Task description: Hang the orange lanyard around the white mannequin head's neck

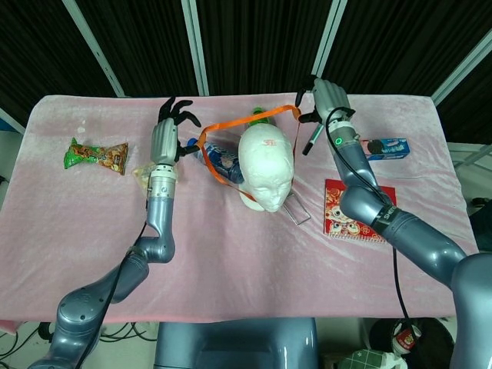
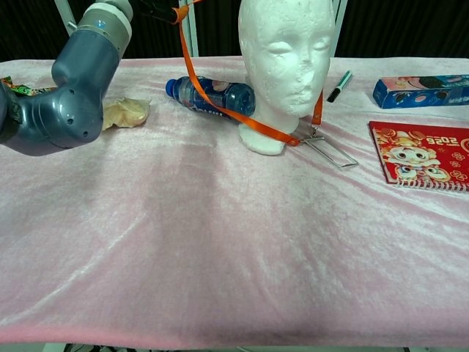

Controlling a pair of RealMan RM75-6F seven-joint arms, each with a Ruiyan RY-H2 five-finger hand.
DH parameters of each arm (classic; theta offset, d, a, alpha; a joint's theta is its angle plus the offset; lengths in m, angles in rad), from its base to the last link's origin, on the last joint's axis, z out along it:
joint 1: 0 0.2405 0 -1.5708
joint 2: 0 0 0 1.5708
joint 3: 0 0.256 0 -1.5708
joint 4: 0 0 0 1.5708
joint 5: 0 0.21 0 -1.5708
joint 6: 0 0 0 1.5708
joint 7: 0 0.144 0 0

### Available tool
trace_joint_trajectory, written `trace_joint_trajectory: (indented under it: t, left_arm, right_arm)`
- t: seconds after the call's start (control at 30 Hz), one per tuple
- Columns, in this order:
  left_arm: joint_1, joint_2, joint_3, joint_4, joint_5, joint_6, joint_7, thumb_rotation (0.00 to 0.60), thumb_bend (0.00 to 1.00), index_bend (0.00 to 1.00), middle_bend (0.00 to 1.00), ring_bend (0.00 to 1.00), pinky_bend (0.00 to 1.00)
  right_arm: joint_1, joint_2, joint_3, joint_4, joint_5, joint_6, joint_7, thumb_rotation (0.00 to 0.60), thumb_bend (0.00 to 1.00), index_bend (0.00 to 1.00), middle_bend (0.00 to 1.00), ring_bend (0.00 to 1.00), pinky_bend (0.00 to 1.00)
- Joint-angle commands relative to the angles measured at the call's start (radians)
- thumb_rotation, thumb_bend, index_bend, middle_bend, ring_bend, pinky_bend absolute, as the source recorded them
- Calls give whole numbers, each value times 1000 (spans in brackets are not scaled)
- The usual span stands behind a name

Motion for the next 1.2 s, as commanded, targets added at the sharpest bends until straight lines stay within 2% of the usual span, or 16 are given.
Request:
trace_joint_trajectory:
  t: [0.03,0.07,0.2,0.27,0.4,0.63,0.9,1.07,1.17,1.2]
  left_arm:
    - [-1,-3,12,10,3,-16,13,600,242,460,152,0,7]
    - [1,-2,21,12,8,-23,20,600,214,433,136,0,5]
    - [13,11,65,5,35,-53,68,600,60,299,52,0,0]
    - [15,17,73,-2,37,-63,93,600,23,263,31,0,0]
    - [16,34,78,-33,30,-69,173,600,0,244,11,0,0]
    - [36,62,60,-114,0,-35,262,600,0,242,6,0,0]
    - [103,155,66,-310,-9,3,327,600,0,250,9,0,0]
    - [182,277,101,-537,-16,-8,400,600,0,258,18,0,0]
    - [233,363,116,-691,-29,15,473,600,0,258,22,0,0]
    - [249,391,120,-740,-35,22,495,600,0,258,22,0,0]
  right_arm:
    - [0,-6,-8,9,-1,-3,-5,600,491,769,226,250,212]
    - [0,-6,-11,10,-2,-5,-8,600,463,732,221,249,210]
    - [-3,3,-35,7,-5,-31,-28,600,245,432,150,203,187]
    - [-3,12,-48,-1,-6,-51,-38,600,184,355,127,182,180]
    - [-1,42,-68,-30,2,-93,-45,600,114,294,113,165,177]
    - [-14,73,-53,-79,9,-82,-4,600,46,129,85,150,176]
    - [-106,173,-1,-187,-5,-34,111,600,50,98,89,154,176]
    - [-190,241,-1,-248,-40,16,156,600,192,98,105,160,176]
    - [-244,279,-14,-287,-70,62,166,600,298,112,151,220,185]
    - [-261,291,-23,-300,-82,77,164,600,330,125,194,266,211]
